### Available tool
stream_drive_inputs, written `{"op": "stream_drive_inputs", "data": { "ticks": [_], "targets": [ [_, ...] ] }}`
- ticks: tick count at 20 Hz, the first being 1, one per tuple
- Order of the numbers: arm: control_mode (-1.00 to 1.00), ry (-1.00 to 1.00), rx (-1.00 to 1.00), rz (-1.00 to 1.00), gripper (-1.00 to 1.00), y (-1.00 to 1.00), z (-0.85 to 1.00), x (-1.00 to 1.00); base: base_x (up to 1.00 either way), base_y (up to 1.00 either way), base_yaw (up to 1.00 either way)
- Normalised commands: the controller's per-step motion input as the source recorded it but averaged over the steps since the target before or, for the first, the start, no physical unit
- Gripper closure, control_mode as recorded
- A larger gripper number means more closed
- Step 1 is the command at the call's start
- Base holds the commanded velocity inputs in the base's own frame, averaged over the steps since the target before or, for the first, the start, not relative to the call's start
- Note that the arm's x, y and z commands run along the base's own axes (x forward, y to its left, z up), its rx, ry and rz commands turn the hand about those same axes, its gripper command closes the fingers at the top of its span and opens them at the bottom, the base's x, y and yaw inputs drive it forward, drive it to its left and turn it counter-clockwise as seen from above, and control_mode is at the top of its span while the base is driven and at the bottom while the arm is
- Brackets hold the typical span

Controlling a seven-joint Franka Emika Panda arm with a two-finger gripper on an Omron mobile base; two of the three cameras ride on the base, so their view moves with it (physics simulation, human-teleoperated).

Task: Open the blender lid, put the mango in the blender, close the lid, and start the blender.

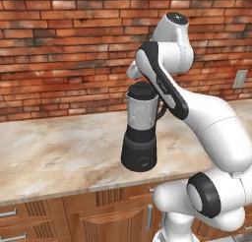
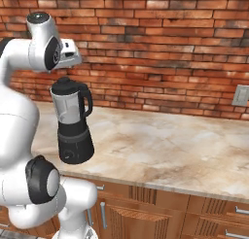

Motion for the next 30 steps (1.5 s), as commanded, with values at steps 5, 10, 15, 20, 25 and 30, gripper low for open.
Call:
{"op": "stream_drive_inputs", "data": {
  "ticks": [5,10,15,20,25,30],
  "targets": [
    [-1.00,-0.30,0.00,-0.18,-1.00,0.06,0.01,-0.93,0.00,0.00,0.00],
    [-1.00,-0.26,-0.04,-0.31,-1.00,0.14,-0.64,-0.99,0.00,0.00,0.00],
    [-1.00,-0.16,-0.02,-0.32,-1.00,0.10,-0.87,-0.74,0.00,0.00,0.00],
    [-1.00,-0.07,0.00,-0.31,-1.00,0.04,-0.77,-0.46,0.00,0.00,0.00],
    [-1.00,-0.05,0.00,-0.13,-1.00,-0.03,-0.52,-0.36,0.00,0.00,0.00],
    [-1.00,-0.09,0.00,-0.09,-1.00,0.00,-0.52,-0.05,0.00,0.00,0.00]
  ]
}}
